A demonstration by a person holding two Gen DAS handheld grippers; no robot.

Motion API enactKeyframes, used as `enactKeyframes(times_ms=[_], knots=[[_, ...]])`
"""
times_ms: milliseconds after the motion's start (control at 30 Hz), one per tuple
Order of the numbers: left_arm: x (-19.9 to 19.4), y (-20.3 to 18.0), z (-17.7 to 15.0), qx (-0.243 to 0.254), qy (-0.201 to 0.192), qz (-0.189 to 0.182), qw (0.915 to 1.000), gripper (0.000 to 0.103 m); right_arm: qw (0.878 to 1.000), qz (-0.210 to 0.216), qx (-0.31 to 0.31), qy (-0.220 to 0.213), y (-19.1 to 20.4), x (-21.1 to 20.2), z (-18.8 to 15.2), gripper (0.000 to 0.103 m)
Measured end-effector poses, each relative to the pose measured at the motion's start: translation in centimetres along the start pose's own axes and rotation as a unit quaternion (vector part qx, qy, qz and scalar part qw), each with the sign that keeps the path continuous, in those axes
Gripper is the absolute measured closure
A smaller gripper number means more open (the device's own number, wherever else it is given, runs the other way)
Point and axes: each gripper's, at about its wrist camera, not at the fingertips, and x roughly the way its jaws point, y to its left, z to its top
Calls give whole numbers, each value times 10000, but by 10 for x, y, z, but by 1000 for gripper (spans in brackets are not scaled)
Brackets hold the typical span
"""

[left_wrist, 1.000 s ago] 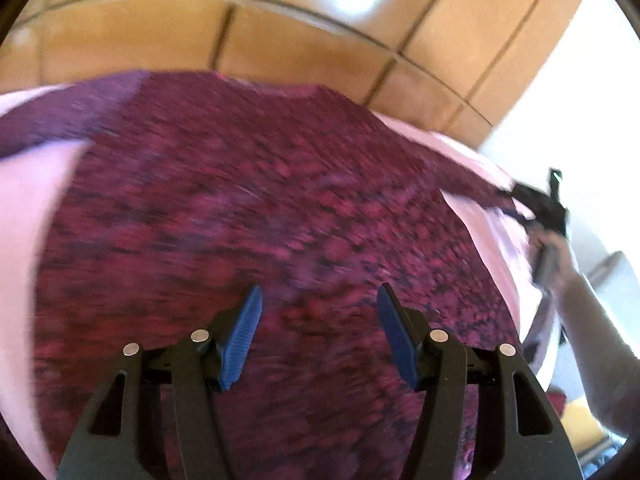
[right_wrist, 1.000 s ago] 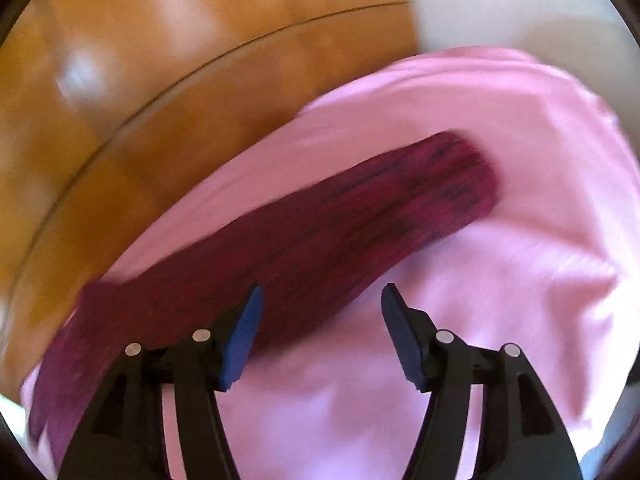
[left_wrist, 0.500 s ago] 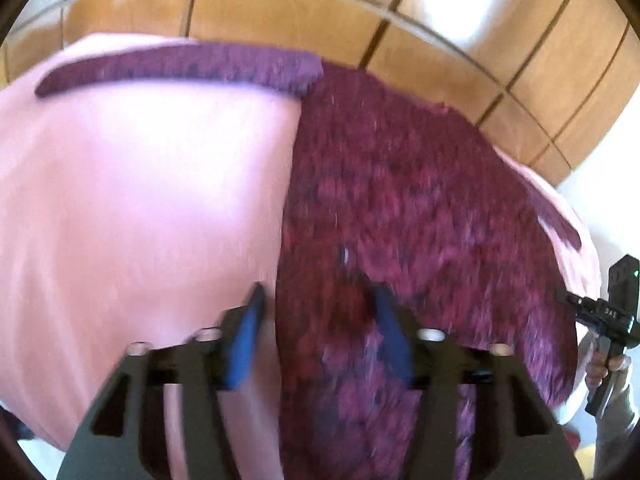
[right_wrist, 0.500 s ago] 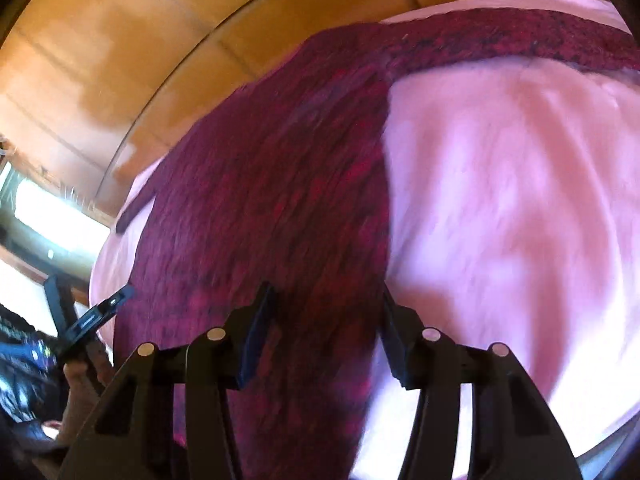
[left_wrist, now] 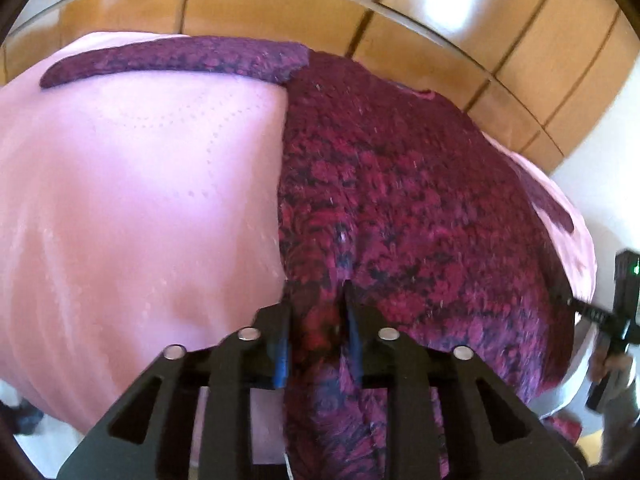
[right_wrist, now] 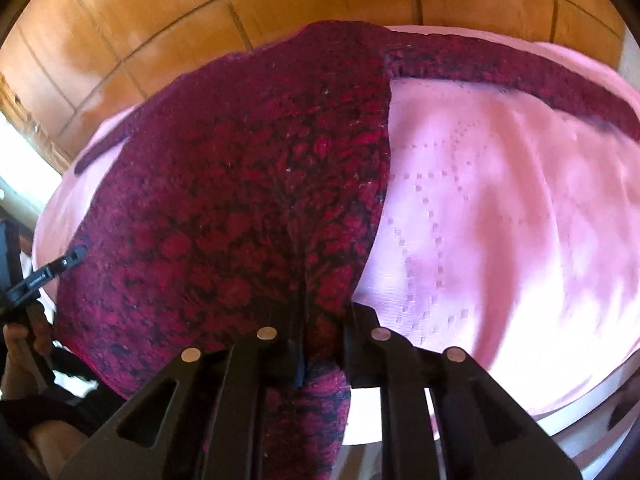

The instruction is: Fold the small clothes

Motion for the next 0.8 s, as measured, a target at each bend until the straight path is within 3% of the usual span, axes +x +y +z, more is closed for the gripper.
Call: enactKeyframes(times_ms=[100,233,333,400,533,667,800], knots=[[-8,-3,19,19,-424,47,9991,69,9998,152,91,27,-5,-3,3,87],[0,-30,48,347,-775,-176,9962,52,9989,371,274,-3,-21,-6,11,77],[21,-60,58,790,-764,-290,9935,48,9939,405,917,-454,-58,-15,26,62],[39,-77,59,1011,-631,-404,9920,48,9857,380,1470,-733,-90,-19,38,61],[66,-96,57,1287,-425,-323,9902,48,9466,405,2860,-1435,-178,-25,69,61],[84,-91,51,1238,-189,-267,9918,48,8948,377,4010,-1929,-252,-16,98,61],[87,-84,52,1072,-136,-433,9932,48,8676,122,4537,-2032,-297,2,123,62]])
